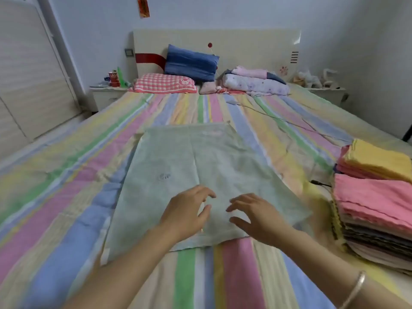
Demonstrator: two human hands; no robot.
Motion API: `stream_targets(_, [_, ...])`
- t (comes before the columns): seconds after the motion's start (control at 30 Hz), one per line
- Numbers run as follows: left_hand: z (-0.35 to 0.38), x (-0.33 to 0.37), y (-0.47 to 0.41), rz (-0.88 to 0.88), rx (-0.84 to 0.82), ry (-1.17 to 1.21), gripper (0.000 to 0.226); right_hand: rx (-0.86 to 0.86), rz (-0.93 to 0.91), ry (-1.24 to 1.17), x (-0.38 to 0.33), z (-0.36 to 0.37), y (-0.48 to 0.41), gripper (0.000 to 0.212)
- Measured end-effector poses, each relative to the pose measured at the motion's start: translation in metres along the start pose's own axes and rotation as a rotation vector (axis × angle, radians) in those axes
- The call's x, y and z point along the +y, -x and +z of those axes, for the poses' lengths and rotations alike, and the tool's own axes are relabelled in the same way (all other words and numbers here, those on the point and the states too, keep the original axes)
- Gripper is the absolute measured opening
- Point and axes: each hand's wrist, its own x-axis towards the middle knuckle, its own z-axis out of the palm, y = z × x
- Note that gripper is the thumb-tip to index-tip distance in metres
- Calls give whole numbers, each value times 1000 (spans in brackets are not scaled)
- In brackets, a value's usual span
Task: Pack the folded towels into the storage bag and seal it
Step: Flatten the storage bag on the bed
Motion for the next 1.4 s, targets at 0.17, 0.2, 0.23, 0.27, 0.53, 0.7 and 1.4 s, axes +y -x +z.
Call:
stream_targets(0.17, [33, -19, 26, -8, -309, 6, 58, -220, -44, -8, 16, 28, 8, 49])
stream_targets(0.2, [35, -20, 30, -13, -321, 8, 60, -197, -43, -10, 16, 28, 9, 46])
stream_targets(0.23, [37, -23, 32, -18, -302, 13, 60, -162, -48, -2, 17, 27, 10, 43])
stream_targets(0.27, [35, -23, 33, -30, -291, 14, 60, -128, -62, 15, 16, 26, 10, 39])
stream_targets(0.53, [26, -13, 43, -171, -135, -17, 16, 42, 27, -9, -5, 30, 26, 13])
stream_targets(0.7, [19, -16, 41, -314, -156, 174, 3, 309, -63, 94, -27, 41, 40, 37])
stream_targets(1.4, [-5, 6, 18, -295, 208, 414, 10, 190, -58, 398, -45, 41, 57, 36])
